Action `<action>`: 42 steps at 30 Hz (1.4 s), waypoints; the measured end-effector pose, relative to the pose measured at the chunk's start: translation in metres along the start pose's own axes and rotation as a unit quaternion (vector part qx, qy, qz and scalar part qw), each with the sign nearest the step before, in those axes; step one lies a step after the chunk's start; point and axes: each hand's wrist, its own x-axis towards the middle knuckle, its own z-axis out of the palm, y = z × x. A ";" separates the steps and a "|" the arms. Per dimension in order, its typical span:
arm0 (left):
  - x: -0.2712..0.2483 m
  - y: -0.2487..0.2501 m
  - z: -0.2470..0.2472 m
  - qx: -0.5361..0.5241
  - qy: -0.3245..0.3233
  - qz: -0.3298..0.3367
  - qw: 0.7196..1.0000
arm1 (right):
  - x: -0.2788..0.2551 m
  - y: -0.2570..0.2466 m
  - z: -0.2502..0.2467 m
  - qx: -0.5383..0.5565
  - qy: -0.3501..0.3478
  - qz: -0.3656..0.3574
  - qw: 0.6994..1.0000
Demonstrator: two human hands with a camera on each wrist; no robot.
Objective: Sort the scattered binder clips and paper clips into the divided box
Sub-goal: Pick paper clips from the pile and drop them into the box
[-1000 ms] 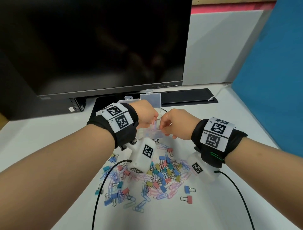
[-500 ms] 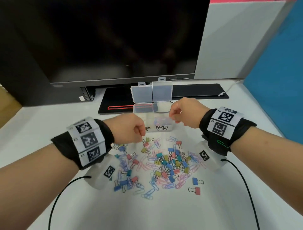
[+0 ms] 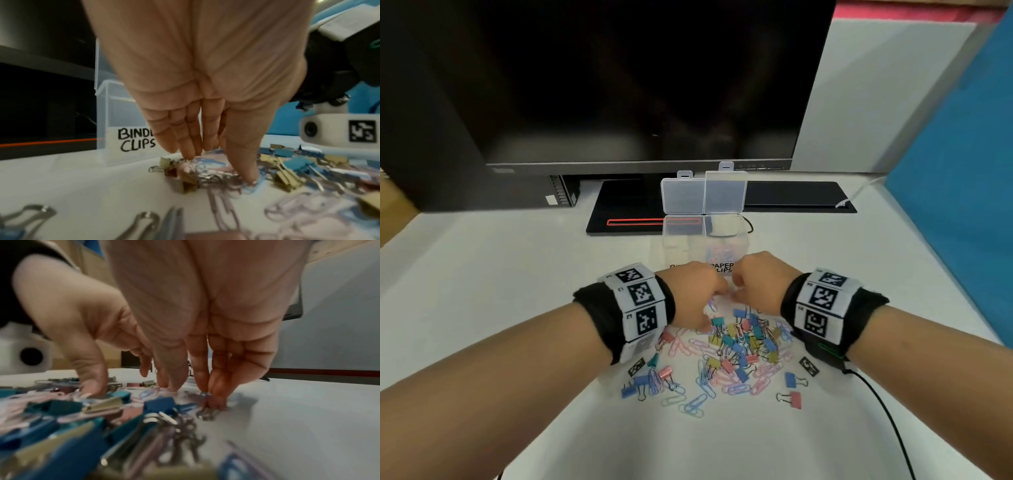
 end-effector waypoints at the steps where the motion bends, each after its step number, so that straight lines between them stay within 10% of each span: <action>1: -0.001 -0.001 -0.001 -0.006 0.001 0.000 1.000 | 0.001 -0.004 0.000 -0.002 0.003 -0.003 1.000; 38: -0.025 -0.017 0.012 -0.171 0.094 -0.117 0.974 | -0.001 -0.025 0.013 0.062 0.000 -0.081 0.995; 42: -0.038 -0.032 0.008 -0.351 0.063 -0.143 0.923 | -0.010 -0.007 0.000 0.200 -0.010 -0.062 0.978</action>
